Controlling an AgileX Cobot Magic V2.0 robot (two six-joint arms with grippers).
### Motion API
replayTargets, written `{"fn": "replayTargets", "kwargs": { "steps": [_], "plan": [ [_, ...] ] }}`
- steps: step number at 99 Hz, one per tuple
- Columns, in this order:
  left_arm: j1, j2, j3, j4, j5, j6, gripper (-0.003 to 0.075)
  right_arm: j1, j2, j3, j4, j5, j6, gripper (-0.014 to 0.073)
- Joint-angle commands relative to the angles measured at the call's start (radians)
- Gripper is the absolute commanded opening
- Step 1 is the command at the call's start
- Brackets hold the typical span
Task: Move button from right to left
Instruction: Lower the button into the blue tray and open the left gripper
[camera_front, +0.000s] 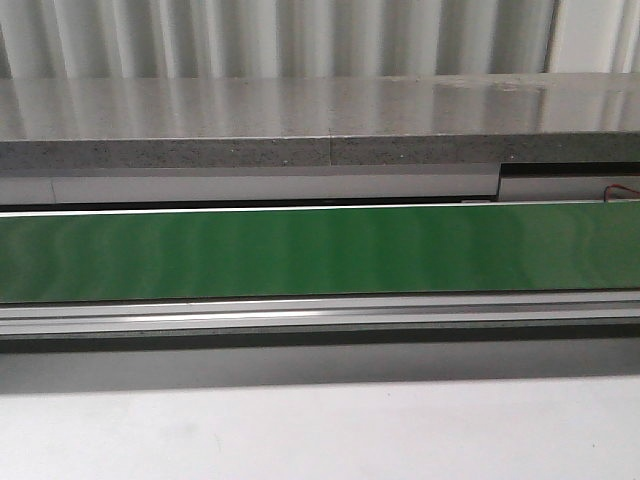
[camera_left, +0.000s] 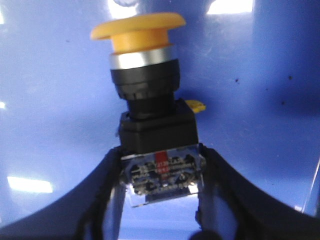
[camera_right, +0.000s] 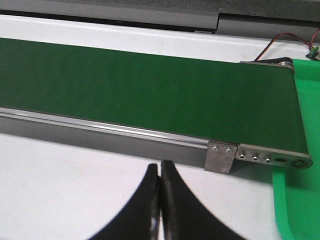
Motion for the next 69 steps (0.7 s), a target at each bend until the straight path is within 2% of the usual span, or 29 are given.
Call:
{"fn": "replayTargets", "kwargs": {
  "steps": [1,12,24,31,51,69],
  "plan": [
    [0.002,-0.035,-0.026,0.005,0.004,-0.001,0.0052,0.003,0.009,-0.025,-0.008,-0.078,-0.006,-0.0067],
    [0.002,-0.035,-0.032,0.005,0.004,-0.001,0.0165,0.003,0.009,-0.025,-0.008,-0.078,-0.006,-0.0067],
    [0.002,-0.035,-0.058,0.010,0.020,-0.001,0.0375,0.003,0.009,-0.025,-0.008,-0.078,-0.006,-0.0067],
    [0.002,-0.035,-0.078,0.012,0.032,-0.001,0.0445,0.003,0.009,-0.025,-0.008,-0.078,-0.006,-0.0067],
    [0.002,-0.044,-0.152,0.013,0.088,-0.006,0.0434,0.003,0.009,-0.025,-0.008,-0.078,-0.006,-0.0067],
    [0.002,-0.109,-0.161,0.011,0.034,-0.068,0.0359,0.003,0.009,-0.025,-0.008,-0.078,-0.006,-0.0067]
  ]
}}
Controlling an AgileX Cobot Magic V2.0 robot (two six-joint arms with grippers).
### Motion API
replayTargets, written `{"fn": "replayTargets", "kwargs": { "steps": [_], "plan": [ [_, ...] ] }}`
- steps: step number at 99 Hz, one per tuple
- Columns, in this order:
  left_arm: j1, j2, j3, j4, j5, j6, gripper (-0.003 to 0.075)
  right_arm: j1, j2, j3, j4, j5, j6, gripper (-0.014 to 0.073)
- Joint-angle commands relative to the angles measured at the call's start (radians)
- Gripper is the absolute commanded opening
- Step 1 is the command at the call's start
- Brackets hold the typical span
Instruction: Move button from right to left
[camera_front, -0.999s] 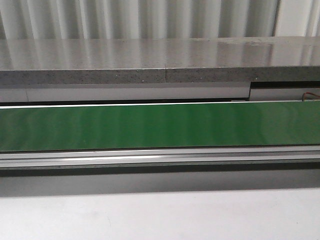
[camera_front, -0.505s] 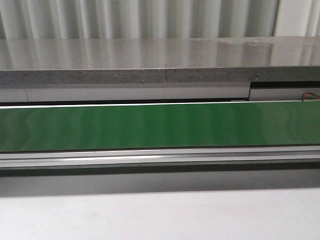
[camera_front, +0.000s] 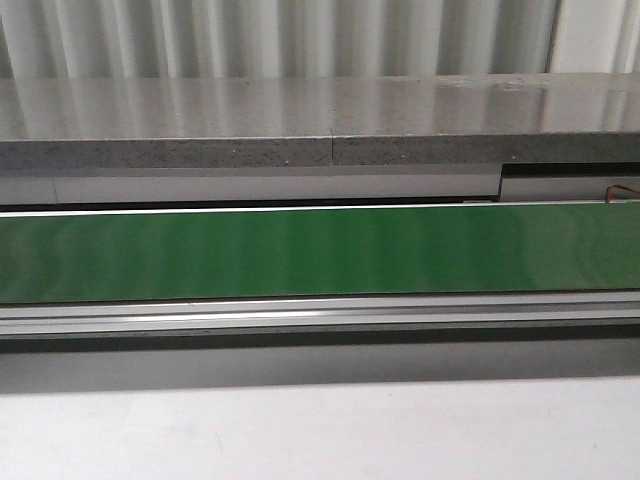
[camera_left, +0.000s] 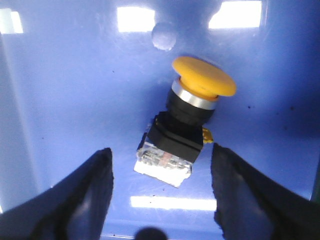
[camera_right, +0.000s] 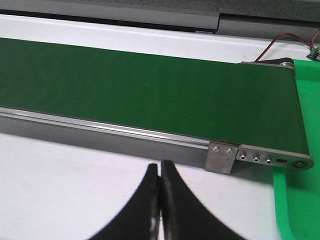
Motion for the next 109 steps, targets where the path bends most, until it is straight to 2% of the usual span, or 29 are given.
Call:
{"fn": "replayTargets", "kwargs": {
  "steps": [1,25,44,63,89,109],
  "plan": [
    [0.002,-0.098,-0.033,0.000,-0.031,-0.043,0.0355,0.003,0.009,-0.025,-0.006,-0.078,-0.006,-0.0067],
    [-0.011,-0.257,-0.006,-0.190,-0.156,-0.052,0.0125,0.003,0.009,-0.025,-0.006,-0.078,-0.006,-0.0067],
    [-0.091,-0.410,0.093,-0.225,-0.281,-0.064,-0.0022,0.003,0.009,-0.025,-0.006,-0.078,-0.006,-0.0067],
    [-0.203,-0.559,0.206,-0.297,-0.395,-0.081,-0.0021,0.003,0.009,-0.025,-0.006,-0.078,-0.006,-0.0067],
    [-0.372,-0.723,0.339,-0.323,-0.464,-0.081,-0.0021,0.003,0.009,-0.025,-0.006,-0.078,-0.006,-0.0067],
    [-0.459,-0.833,0.440,-0.365,-0.519,-0.081,-0.0021,0.003,0.009,-0.025,-0.006,-0.078,-0.006,-0.0067]
  ]
}}
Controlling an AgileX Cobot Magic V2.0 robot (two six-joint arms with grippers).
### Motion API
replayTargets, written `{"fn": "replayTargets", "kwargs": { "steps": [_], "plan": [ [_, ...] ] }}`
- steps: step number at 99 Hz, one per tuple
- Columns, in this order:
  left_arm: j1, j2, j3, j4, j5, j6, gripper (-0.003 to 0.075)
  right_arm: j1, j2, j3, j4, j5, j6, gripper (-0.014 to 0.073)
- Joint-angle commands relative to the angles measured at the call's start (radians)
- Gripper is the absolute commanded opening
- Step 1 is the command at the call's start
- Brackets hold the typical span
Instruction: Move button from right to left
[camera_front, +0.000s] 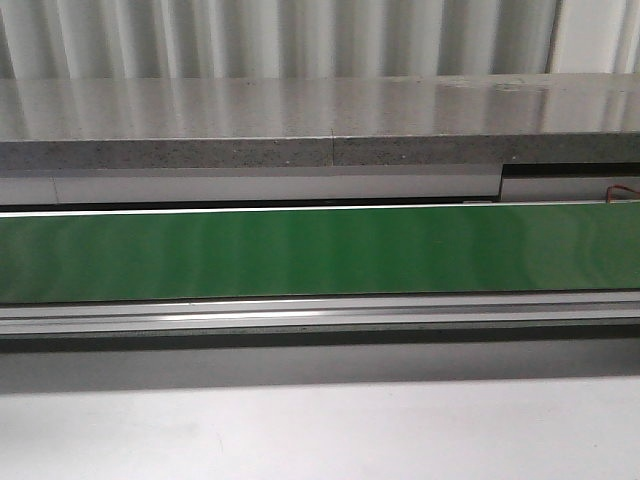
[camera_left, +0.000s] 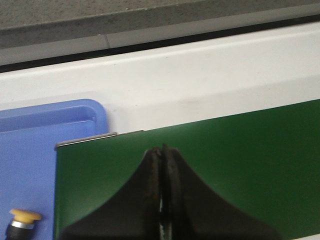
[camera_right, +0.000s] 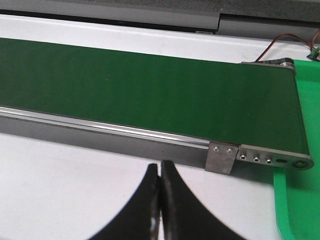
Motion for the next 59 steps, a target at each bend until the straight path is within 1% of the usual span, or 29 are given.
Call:
{"fn": "replayTargets", "kwargs": {
  "steps": [1,25,36,59],
  "plan": [
    [-0.038,-0.064,0.014,-0.032,-0.093,-0.012,-0.0021,0.003,0.009,-0.025,-0.006,-0.078,-0.006,-0.0067],
    [-0.079,-0.236,0.166,-0.047,-0.195,-0.012,-0.0021,0.003,0.009,-0.025,-0.006,-0.078,-0.006,-0.0067],
    [-0.078,-0.316,0.227,-0.080,-0.229,-0.012,-0.0020,0.003,0.009,-0.025,-0.006,-0.078,-0.006,-0.0067],
    [-0.078,-0.510,0.343,-0.095,-0.281,-0.012,-0.0020,0.003,0.009,-0.025,-0.006,-0.077,-0.006,-0.0067]
  ]
}}
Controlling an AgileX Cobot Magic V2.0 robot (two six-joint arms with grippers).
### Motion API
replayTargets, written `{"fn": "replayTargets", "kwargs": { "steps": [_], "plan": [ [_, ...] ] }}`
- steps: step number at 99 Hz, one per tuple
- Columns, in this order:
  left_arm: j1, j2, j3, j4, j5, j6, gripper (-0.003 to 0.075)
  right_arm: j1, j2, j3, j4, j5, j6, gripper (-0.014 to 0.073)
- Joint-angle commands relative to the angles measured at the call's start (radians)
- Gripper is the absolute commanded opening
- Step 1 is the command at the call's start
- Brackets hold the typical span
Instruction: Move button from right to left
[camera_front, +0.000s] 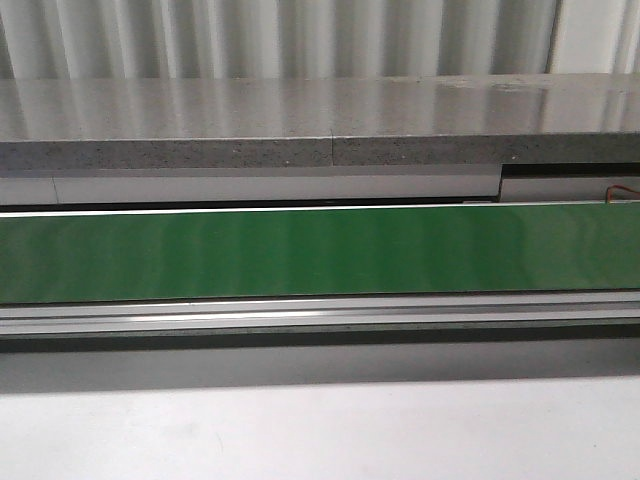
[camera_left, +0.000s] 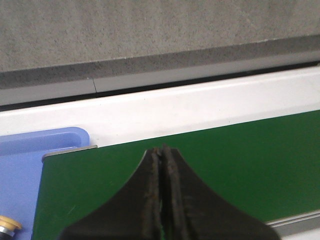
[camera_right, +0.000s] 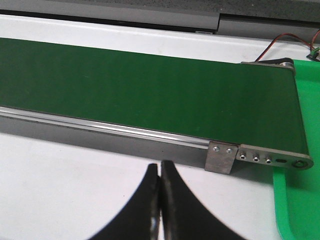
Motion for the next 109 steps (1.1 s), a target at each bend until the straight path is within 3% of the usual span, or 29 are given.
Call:
{"fn": "replayTargets", "kwargs": {
  "steps": [1,31,49,66,95,109],
  "plan": [
    [-0.009,-0.072,0.013,-0.025,-0.098,-0.012,-0.0020,0.003,0.009,-0.025,-0.006,-0.077,-0.006,-0.0067],
    [-0.007,-0.299,0.146,-0.025,-0.146,-0.012,-0.0020,0.003,0.009,-0.025,-0.006,-0.077,-0.006,-0.0067],
    [-0.007,-0.387,0.187,-0.031,-0.039,-0.012,-0.0020,0.003,0.009,-0.025,-0.006,-0.077,-0.006,-0.0067],
    [-0.007,-0.475,0.234,-0.025,-0.046,-0.012,-0.0020,0.003,0.009,-0.025,-0.006,-0.076,-0.006,-0.0067],
    [-0.007,-0.636,0.360,-0.025,-0.156,-0.012,-0.0021,0.003,0.009,-0.025,-0.006,-0.076,-0.006,-0.0067],
    [-0.007,-0.658,0.443,-0.013,-0.297,-0.014,-0.0020,0.003,0.009,-0.025,-0.006,-0.076,-0.006,-0.0067]
  ]
}}
